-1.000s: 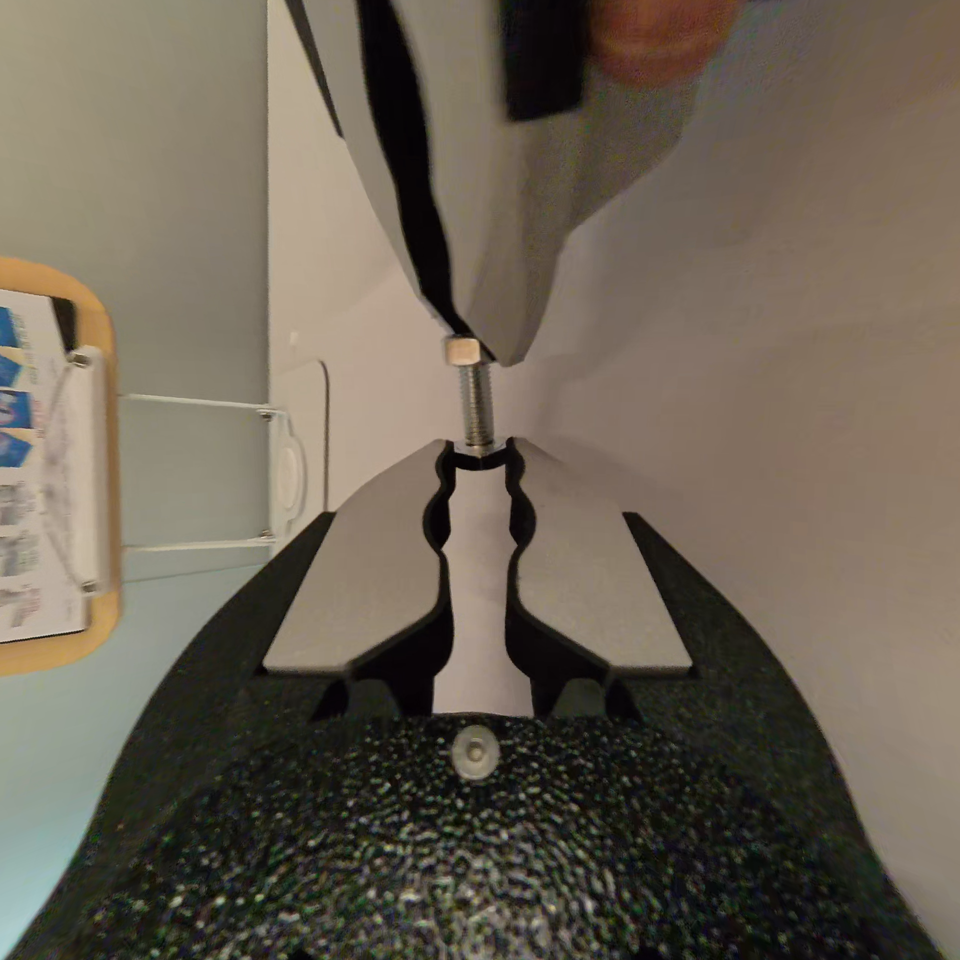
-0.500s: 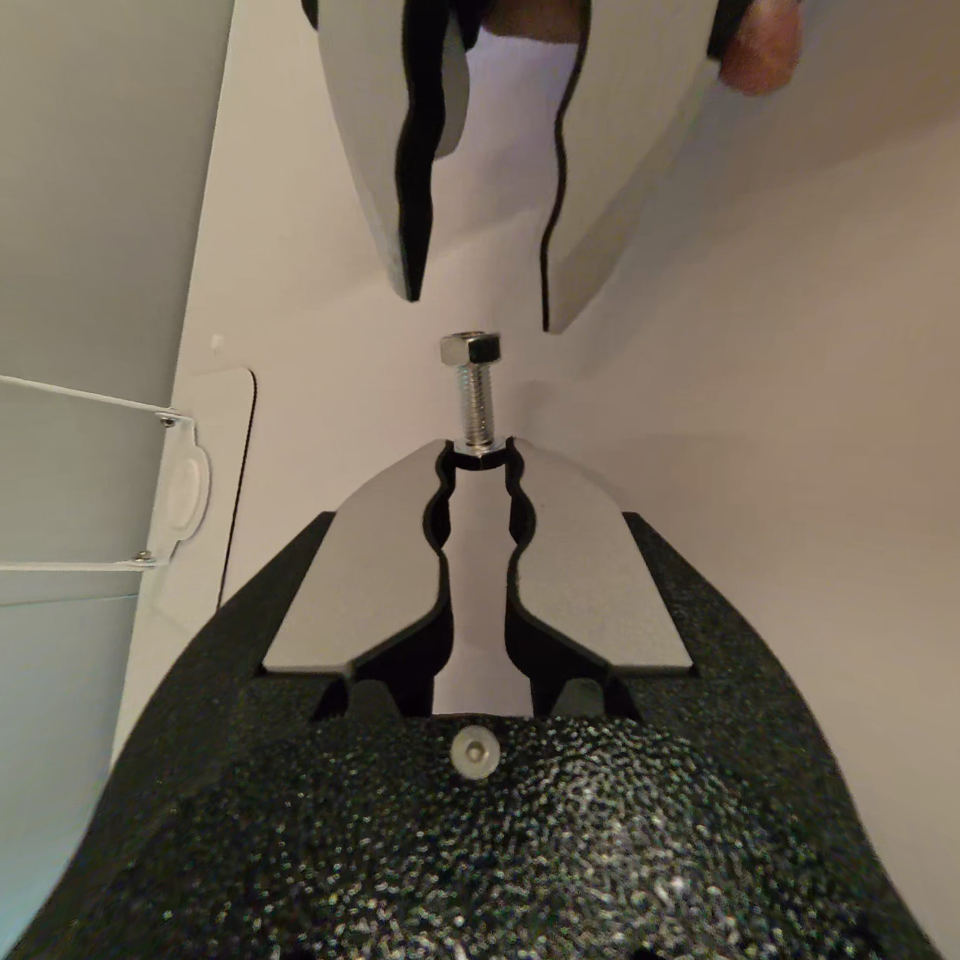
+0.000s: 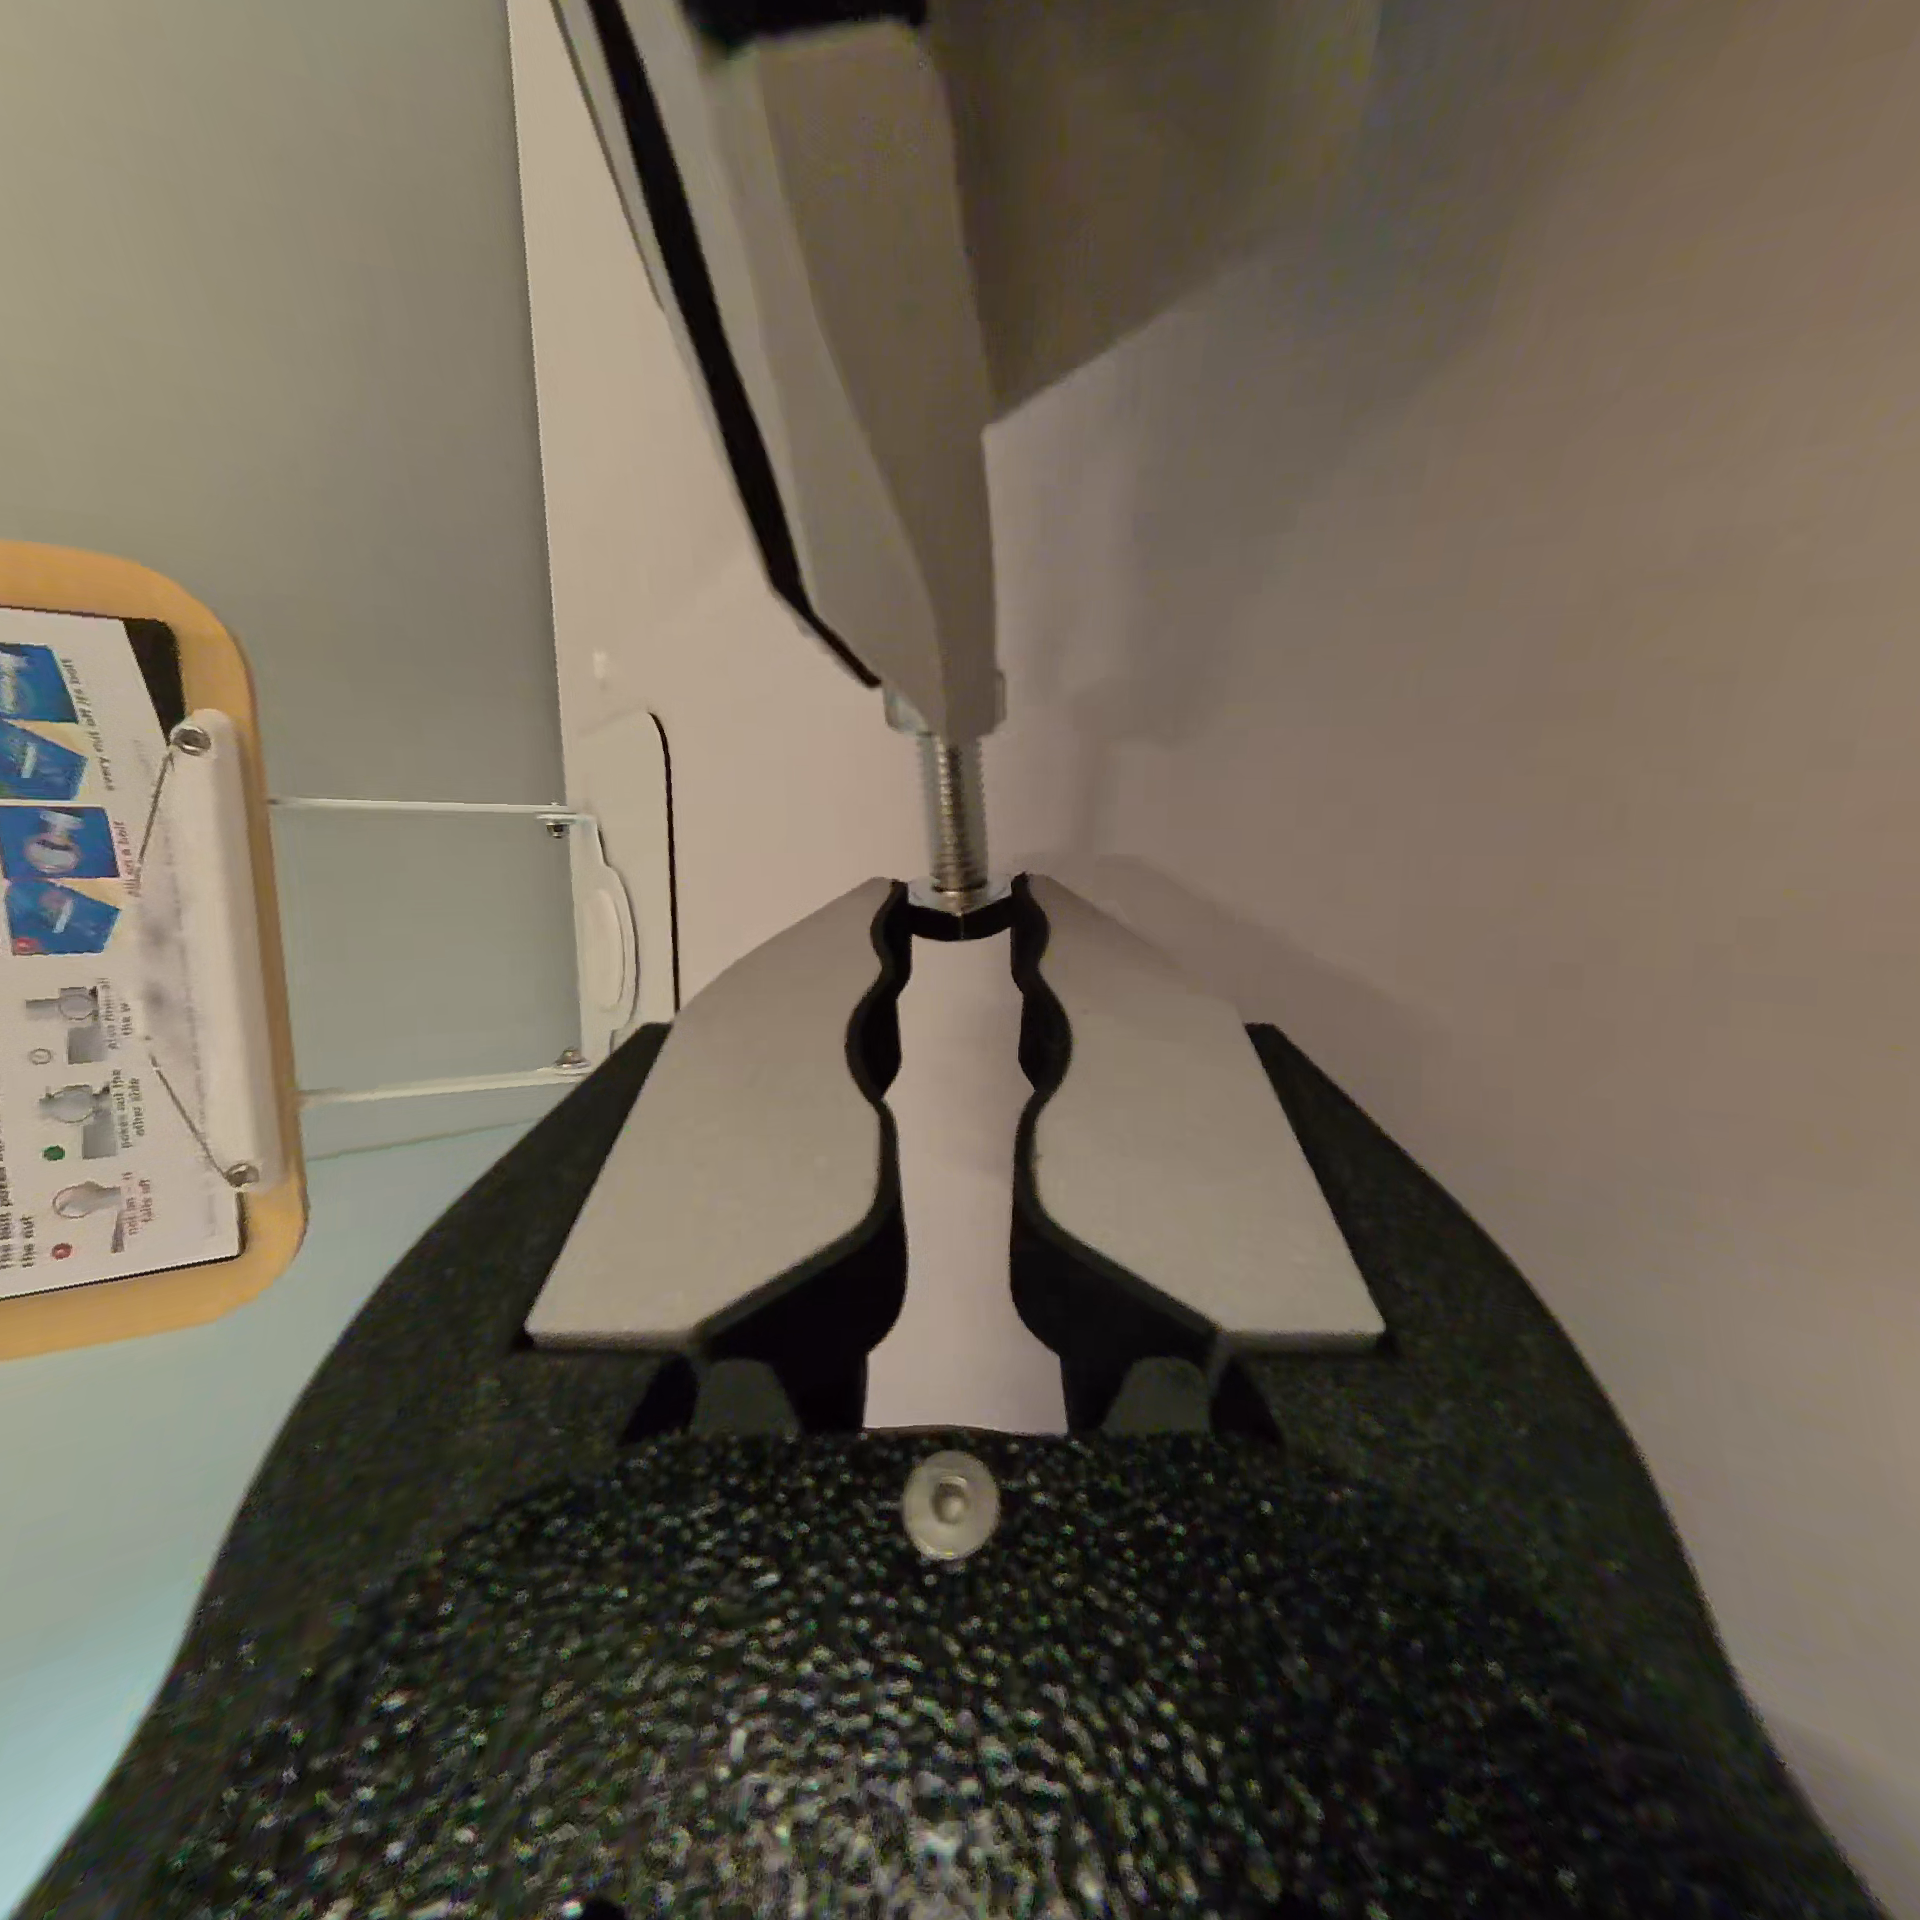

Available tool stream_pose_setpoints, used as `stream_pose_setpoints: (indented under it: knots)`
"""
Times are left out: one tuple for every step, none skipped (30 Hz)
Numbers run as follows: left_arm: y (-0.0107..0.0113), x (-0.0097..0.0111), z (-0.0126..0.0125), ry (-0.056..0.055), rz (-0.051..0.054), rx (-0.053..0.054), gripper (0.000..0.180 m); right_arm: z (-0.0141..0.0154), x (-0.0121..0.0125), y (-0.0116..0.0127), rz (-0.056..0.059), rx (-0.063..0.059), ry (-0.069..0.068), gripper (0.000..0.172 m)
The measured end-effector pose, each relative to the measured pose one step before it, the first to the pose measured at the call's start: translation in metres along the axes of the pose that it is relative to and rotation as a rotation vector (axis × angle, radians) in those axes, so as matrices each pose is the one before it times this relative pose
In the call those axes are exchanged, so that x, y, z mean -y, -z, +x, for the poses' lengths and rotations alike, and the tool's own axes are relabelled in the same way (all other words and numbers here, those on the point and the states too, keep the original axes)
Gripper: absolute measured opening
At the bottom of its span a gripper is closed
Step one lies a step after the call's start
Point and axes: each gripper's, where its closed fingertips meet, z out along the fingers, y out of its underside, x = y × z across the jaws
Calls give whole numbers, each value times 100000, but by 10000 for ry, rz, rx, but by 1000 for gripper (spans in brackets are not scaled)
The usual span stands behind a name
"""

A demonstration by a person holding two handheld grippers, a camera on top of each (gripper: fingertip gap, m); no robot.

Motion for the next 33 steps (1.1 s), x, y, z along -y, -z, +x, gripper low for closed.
stream_pose_setpoints:
  knots:
    - [111, 165, 2, 265, 182, -110, 18, 69, 364, 351, 192, -127, 681, 40]
    - [102, 141, 39, 306, 199, -146, 18, 29, 184, 315, 62, -216, 882, 41]
    - [93, 114, 0, 295, 192, -134, 18, 32, 5, 239, -71, -271, 975, 41]
    - [94, 136, 62, 286, 205, -181, 18, -44, -65, 187, -113, -262, 980, 40]
    - [96, 150, 81, 260, 204, -171, 18, -145, -40, 135, -66, -198, 889, 39]
    - [92, 132, 38, 203, 169, -127, 18, -219, -3, 72, -21, -127, 730, 38]
    - [83, 94, 97, 153, 120, -153, 18, -210, -9, 3, -24, -83, 560, 37]
    - [54, 56, 139, 93, 67, -157, 18, -173, 19, -38, -5, -63, 396, 36]
    - [25, 42, 79, 26, 40, -74, 18, -211, 57, -56, 16, -6, 266, 35]
    - [-17, 33, 145, 19, 20, -123, 18, -205, 36, -91, -9, 4, 188, 32]
    - [-38, 98, 203, 11, 47, -146, 18, -209, -34, -152, -60, 44, 158, 27]
    - [-54, 179, 224, 7, 90, -113, 18, -293, -39, -132, -76, 84, 149, 19]
    - [-123, -19, 185, -5, -59, -111, 18, -128, -37, -128, -96, 3, 80, 19]
    - [-98, -161, 32, -101, -126, 49, 18, 27, -154, -134, -202, 5, -132, 19]
    - [-78, -162, -120, -130, -123, 148, 18, 132, -153, -180, -203, 51, -469, 18]
    - [-82, -165, -200, -131, -136, 203, 18, 211, -24, -161, -113, 80, -882, 18]
    - [-54, -233, -374, -179, -201, 343, 18, 249, 25, -219, -57, 125, -1338, 18]
    - [-20, -287, -348, -334, -260, 366, 18, 146, -19, -242, -5, 233, -1640, 18]
    - [-9, -285, -311, -428, -275, 344, 18, 57, -110, -221, 49, 344, -1673, 18]
    - [-27, -192, -90, -339, -198, 186, 18, -4, -104, -123, 118, 408, -1271, 18]
    - [-37, -67, -4, -90, -76, 60, 18, 48, -56, -35, 121, 338, -633, 18]
    - [-57, 53, 34, 90, 20, -41, 18, 5, 15, 53, 58, 263, -61, 19]
    - [46, 124, 47, 176, 79, -76, 18, 24, 68, 116, -11, 94, 312, 26]
    - [31, 51, 66, 235, 66, -132, 18, 172, 63, 122, -61, -177, 540, 41]
    - [53, 7, 107, 260, 90, -179, 18, 166, 105, 203, -50, -302, 777, 52]
    - [74, 20, 116, 251, 113, -193, 18, 148, 127, 227, -27, -399, 955, 56]
    - [82, 20, 82, 254, 122, -170, 18, 196, 86, 221, -50, -472, 1021, 58]
    - [91, 42, 134, 247, 122, -220, 18, 108, 38, 180, -93, -416, 1023, 58]
    - [98, 70, 165, 208, 122, -221, 18, -8, -20, 148, -125, -318, 979, 56]
    - [81, 54, 151, 163, 102, -188, 18, -163, 24, 120, -57, -181, 845, 56]
    - [65, 22, 189, 129, 63, -201, 18, -267, 97, 109, 24, -73, 677, 52]
    - [48, 15, 177, 103, 52, -186, 18, -170, 112, 87, 41, -84, 511, 49]
    - [24, 30, 180, 91, 54, -170, 18, -182, 154, 69, 69, -17, 354, 46]
